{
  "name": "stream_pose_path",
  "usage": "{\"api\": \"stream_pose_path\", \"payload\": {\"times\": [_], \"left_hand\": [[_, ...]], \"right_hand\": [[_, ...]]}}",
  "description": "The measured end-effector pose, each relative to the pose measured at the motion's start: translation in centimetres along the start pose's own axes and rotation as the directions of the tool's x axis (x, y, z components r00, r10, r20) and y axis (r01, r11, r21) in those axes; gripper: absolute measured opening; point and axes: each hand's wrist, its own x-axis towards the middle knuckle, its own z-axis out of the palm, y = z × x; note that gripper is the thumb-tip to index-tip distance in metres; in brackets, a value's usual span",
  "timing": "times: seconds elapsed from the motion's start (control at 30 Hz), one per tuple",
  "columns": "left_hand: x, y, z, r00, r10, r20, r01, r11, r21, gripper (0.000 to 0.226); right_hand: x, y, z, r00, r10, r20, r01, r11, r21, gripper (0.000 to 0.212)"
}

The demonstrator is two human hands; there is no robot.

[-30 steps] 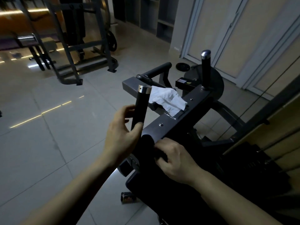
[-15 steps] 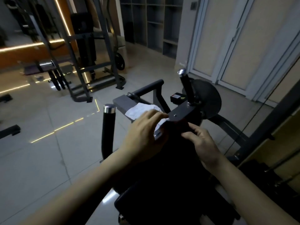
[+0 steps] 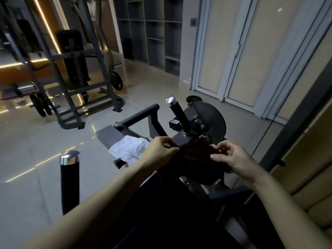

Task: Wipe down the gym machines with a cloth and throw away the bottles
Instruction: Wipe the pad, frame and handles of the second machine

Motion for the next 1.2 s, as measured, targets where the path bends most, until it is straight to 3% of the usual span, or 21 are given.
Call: {"api": "stream_pose_path", "payload": {"times": [0.1, 0.17, 0.23, 0.27, 0.3, 0.37, 0.43, 0.57, 0.63, 0.7, 0.8, 0.93, 1.03, 1.1, 1.2], "left_hand": [[3.3, -0.2, 1.8, 0.999, -0.008, -0.041, 0.008, 1.0, 0.0, 0.014], [5.5, -0.1, 2.6, 0.99, -0.006, -0.138, 0.004, 1.0, -0.019, 0.019], [7.2, -0.4, 3.6, 0.956, 0.04, -0.291, -0.014, 0.996, 0.089, 0.022], [7.7, -0.7, 4.1, 0.939, 0.069, -0.337, 0.0, 0.98, 0.2, 0.025], [8.1, -1.0, 4.7, 0.936, 0.095, -0.34, 0.025, 0.942, 0.333, 0.026], [7.9, -1.2, 5.8, 0.967, 0.135, -0.218, 0.015, 0.819, 0.574, 0.026], [7.2, -1.4, 6.7, 0.986, 0.154, -0.07, -0.067, 0.736, 0.674, 0.027], [6.9, -1.7, 7.3, 0.974, 0.226, 0.02, -0.174, 0.689, 0.703, 0.026], [7.3, -1.7, 7.2, 0.968, 0.243, -0.059, -0.154, 0.763, 0.627, 0.025], [7.7, -2.2, 7.3, 0.968, 0.222, -0.114, -0.117, 0.808, 0.577, 0.028], [7.8, -3.4, 8.4, 0.976, 0.2, -0.09, -0.074, 0.686, 0.724, 0.051], [8.5, -4.1, 9.1, 0.967, 0.22, -0.129, -0.039, 0.627, 0.778, 0.075], [9.0, -4.2, 8.9, 0.978, 0.169, -0.126, -0.013, 0.647, 0.762, 0.081], [9.1, -4.4, 9.0, 0.978, 0.158, -0.135, -0.011, 0.687, 0.726, 0.078], [9.1, -4.5, 9.2, 0.975, 0.17, -0.146, -0.017, 0.706, 0.708, 0.073]], "right_hand": [[2.4, -0.5, -0.2, 0.993, -0.027, -0.114, 0.029, 0.999, 0.02, 0.022], [5.1, -1.0, 0.4, 0.953, -0.076, -0.294, 0.073, 0.997, -0.023, 0.021], [8.4, -1.3, 1.7, 0.879, -0.155, -0.451, 0.097, 0.984, -0.15, 0.018], [10.1, -1.0, 2.5, 0.87, -0.179, -0.46, 0.08, 0.971, -0.227, 0.015], [11.6, -0.4, 3.6, 0.893, -0.184, -0.41, 0.054, 0.95, -0.309, 0.016], [13.7, 1.8, 5.7, 0.963, -0.14, -0.229, 0.002, 0.857, -0.516, 0.044], [15.3, 3.6, 7.0, 0.974, -0.14, -0.179, -0.016, 0.742, -0.67, 0.058], [18.0, 4.1, 6.1, 0.986, -0.099, -0.131, 0.001, 0.802, -0.597, 0.05], [18.8, 3.6, 4.7, 0.996, -0.093, -0.007, 0.077, 0.862, -0.501, 0.035], [19.2, 2.8, 3.4, 0.978, -0.012, 0.206, 0.091, 0.921, -0.378, 0.024], [20.7, 0.8, 1.6, 0.912, 0.113, 0.393, 0.072, 0.902, -0.425, 0.031], [21.8, -0.5, 0.6, 0.867, 0.209, 0.452, 0.029, 0.886, -0.464, 0.028], [20.5, 1.3, 0.9, 0.926, 0.122, 0.357, -0.011, 0.955, -0.298, 0.03], [19.1, 3.9, 1.6, 0.985, -0.015, 0.169, 0.044, 0.985, -0.166, 0.031], [16.6, 6.9, 2.6, 0.978, -0.173, -0.116, 0.164, 0.983, -0.077, 0.034]]}}
